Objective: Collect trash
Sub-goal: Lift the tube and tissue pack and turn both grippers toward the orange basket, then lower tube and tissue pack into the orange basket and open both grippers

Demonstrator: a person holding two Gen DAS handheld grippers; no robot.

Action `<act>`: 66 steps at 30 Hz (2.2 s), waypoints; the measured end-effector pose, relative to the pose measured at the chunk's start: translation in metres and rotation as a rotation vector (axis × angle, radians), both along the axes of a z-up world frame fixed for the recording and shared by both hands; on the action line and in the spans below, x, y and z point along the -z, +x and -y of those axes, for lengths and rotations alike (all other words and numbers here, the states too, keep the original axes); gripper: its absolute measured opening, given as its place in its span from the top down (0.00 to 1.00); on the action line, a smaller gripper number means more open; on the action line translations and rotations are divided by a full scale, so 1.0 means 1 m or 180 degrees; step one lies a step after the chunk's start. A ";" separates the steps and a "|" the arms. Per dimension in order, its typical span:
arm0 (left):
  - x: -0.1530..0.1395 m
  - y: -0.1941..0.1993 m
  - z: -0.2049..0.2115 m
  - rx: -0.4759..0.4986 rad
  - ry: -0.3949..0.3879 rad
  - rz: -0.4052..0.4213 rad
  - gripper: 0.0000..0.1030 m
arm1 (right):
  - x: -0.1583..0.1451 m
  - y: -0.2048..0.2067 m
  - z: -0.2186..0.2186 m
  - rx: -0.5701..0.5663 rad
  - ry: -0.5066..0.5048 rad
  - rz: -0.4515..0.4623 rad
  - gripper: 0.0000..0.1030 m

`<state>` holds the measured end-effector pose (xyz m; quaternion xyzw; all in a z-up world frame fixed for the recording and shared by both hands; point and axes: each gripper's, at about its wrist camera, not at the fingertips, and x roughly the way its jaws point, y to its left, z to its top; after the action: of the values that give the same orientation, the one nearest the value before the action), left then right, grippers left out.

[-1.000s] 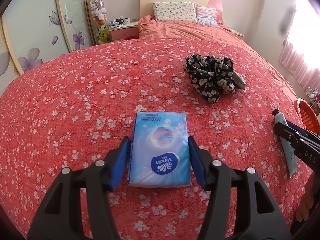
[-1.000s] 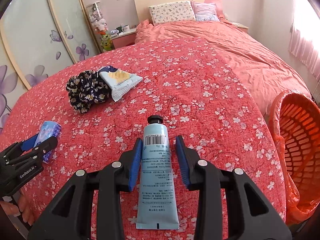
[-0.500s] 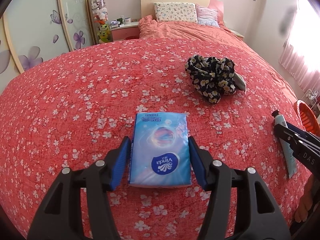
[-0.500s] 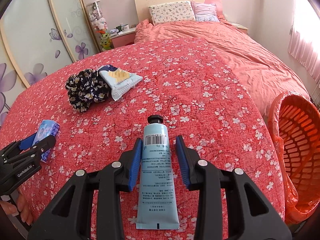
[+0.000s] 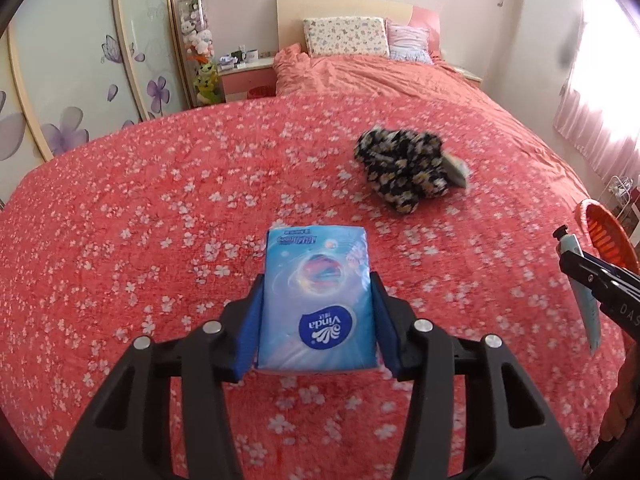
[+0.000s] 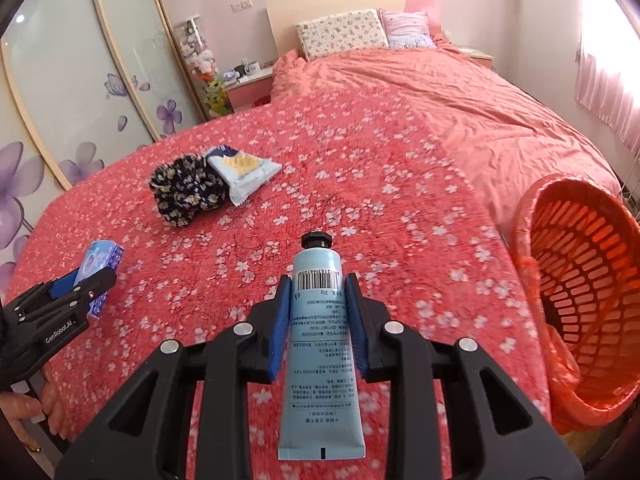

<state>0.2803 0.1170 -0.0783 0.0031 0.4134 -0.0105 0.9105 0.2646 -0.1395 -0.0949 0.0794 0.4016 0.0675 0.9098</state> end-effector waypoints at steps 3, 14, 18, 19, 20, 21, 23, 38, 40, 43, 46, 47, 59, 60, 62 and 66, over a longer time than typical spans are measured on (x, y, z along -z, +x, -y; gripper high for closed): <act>-0.014 -0.008 0.006 0.0027 -0.0035 0.0076 0.53 | -0.009 -0.006 0.006 0.0012 0.0062 0.0058 0.73; -0.082 -0.036 0.060 0.0323 -0.0006 0.0488 0.53 | -0.067 -0.042 0.046 0.0195 0.0115 0.0524 0.73; -0.098 -0.045 0.089 0.0489 -0.0035 0.0582 0.53 | -0.079 -0.054 0.067 0.0318 0.0107 0.0647 0.73; -0.102 -0.046 0.097 0.0543 -0.0058 0.0602 0.53 | -0.081 -0.057 0.073 0.0350 0.0100 0.0673 0.73; -0.106 -0.048 0.104 0.0591 -0.0082 0.0618 0.53 | -0.084 -0.060 0.079 0.0391 0.0088 0.0703 0.73; -0.109 -0.050 0.113 0.0648 -0.0112 0.0630 0.53 | -0.086 -0.063 0.085 0.0431 0.0076 0.0732 0.73; -0.115 -0.053 0.130 0.0761 -0.0173 0.0652 0.53 | -0.089 -0.067 0.096 0.0493 0.0066 0.0774 0.73; -0.121 -0.054 0.268 0.1519 -0.0478 0.0639 0.53 | -0.090 -0.078 0.187 0.0929 0.0132 0.0904 0.73; -0.116 -0.050 0.286 0.1612 -0.0500 0.0620 0.53 | -0.085 -0.075 0.202 0.1003 0.0175 0.0882 0.73; -0.107 -0.047 0.312 0.1738 -0.0521 0.0557 0.53 | -0.078 -0.071 0.220 0.1095 0.0230 0.0852 0.73; -0.094 -0.038 0.334 0.1833 -0.0549 0.0476 0.53 | -0.072 -0.069 0.234 0.1159 0.0281 0.0833 0.73; -0.090 -0.035 0.341 0.1860 -0.0561 0.0445 0.53 | -0.069 -0.068 0.240 0.1190 0.0308 0.0823 0.73; -0.042 0.000 0.373 0.1783 -0.0471 0.0128 0.37 | -0.042 -0.047 0.268 0.1336 0.0501 0.0673 0.53; -0.040 0.002 0.369 0.1750 -0.0440 0.0118 0.36 | -0.040 -0.048 0.266 0.1350 0.0476 0.0663 0.47; -0.035 0.006 0.358 0.1681 -0.0401 0.0094 0.35 | -0.037 -0.048 0.263 0.1356 0.0391 0.0642 0.46; -0.028 0.007 0.328 0.1516 -0.0206 0.0141 0.27 | -0.031 -0.052 0.247 0.1299 0.0173 0.0578 0.39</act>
<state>0.2877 -0.2114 -0.0500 0.0716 0.3804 -0.2381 0.8908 0.2129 -0.3862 -0.0637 0.1771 0.2917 -0.1003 0.9346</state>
